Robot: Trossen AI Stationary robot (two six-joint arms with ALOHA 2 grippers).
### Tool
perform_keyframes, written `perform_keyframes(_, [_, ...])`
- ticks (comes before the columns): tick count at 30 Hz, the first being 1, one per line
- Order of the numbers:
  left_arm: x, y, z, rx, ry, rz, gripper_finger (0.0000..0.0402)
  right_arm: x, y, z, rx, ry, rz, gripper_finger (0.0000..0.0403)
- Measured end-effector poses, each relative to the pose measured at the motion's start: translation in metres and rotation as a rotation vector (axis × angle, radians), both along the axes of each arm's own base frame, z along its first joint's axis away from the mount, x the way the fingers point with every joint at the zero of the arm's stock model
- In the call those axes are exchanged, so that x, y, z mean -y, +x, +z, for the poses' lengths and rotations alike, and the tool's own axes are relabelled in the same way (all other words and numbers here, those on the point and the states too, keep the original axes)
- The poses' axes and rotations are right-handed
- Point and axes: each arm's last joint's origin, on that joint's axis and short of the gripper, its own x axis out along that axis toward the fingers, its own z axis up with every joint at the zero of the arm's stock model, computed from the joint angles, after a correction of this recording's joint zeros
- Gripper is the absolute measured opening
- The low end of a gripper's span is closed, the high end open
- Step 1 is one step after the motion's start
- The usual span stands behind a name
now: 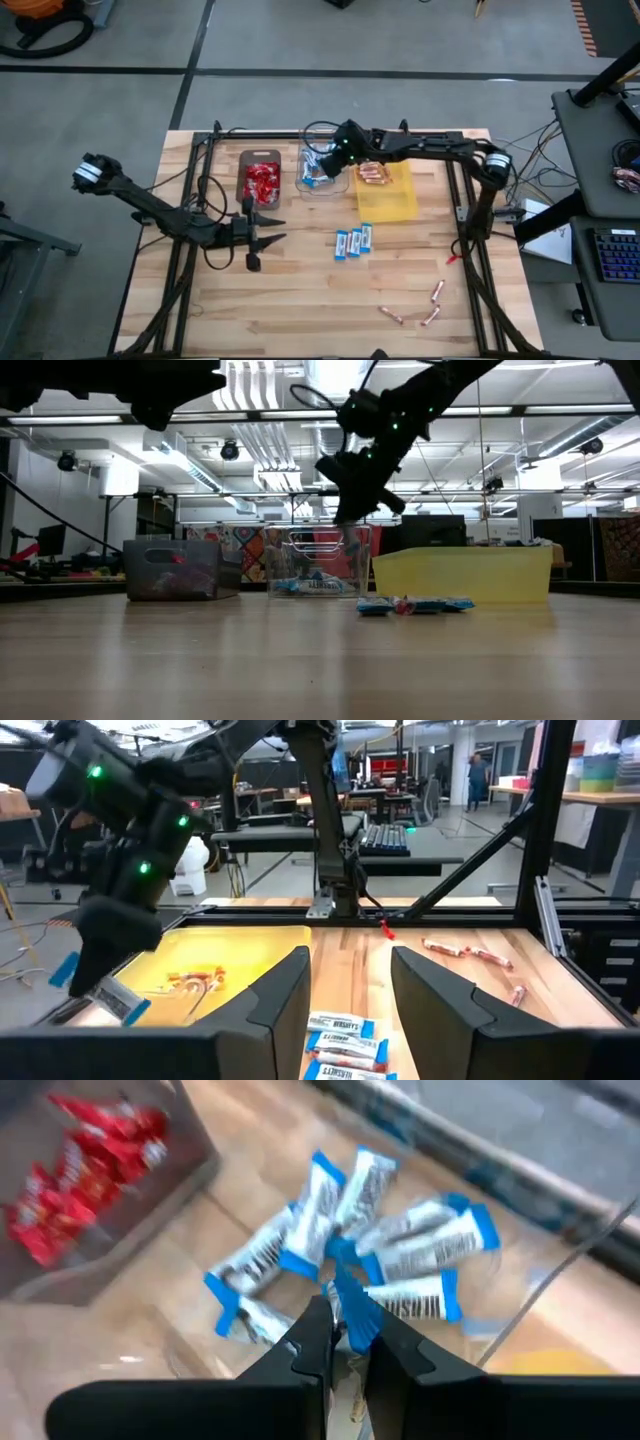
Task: Sort candy
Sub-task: Put the white chocolate into the transparent bin, then put the white-red candy into the yellow bin
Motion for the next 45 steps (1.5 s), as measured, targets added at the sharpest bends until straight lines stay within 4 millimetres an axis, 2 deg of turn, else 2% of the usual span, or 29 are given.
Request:
perform_keyframes(4, [0.0, 0.0, -0.001, -0.015, 0.007, 0.0, 0.0125, 0.003, 0.006, -0.014, -0.022, 0.031, 0.012, 0.0034])
perform_keyframes(8, [0.0, 0.0, -0.003, -0.027, 0.007, 0.0, 0.0125, 0.003, 0.008, -0.017, -0.029, 0.034, 0.018, 0.0047])
perform_keyframes(16, [0.0, 0.001, -0.004, -0.035, -0.004, 0.0, 0.0125, 0.002, 0.007, -0.018, -0.043, 0.046, 0.01, 0.0137])
perform_keyframes(20, [0.001, 0.001, -0.006, -0.04, -0.011, 0.0, 0.0125, 0.001, 0.004, -0.01, -0.028, 0.037, 0.013, 0.0169])
perform_keyframes(24, [0.001, 0.002, -0.007, -0.047, -0.022, 0.0, 0.0125, -0.008, -0.004, 0.016, 0.045, 0.076, 0.084, 0.0177])
perform_keyframes(28, [0.001, 0.002, -0.008, -0.057, -0.019, 0.0, 0.0125, -0.032, -0.015, 0.045, 0.119, 0.205, 0.218, 0.0173])
perform_keyframes(33, [0.001, 0.002, -0.009, -0.06, -0.018, 0.0, 0.0125, -0.076, -0.03, 0.072, 0.113, 0.299, 0.291, 0.0163])
perform_keyframes(39, [0.001, 0.002, -0.009, -0.06, -0.017, 0.0, 0.0125, -0.133, -0.045, 0.073, -0.054, 0.457, 0.297, 0.0161])
perform_keyframes(45, [0.001, 0.002, -0.009, -0.061, -0.015, 0.0, 0.0125, -0.187, -0.06, 0.053, -0.334, 0.569, 0.197, 0.016])
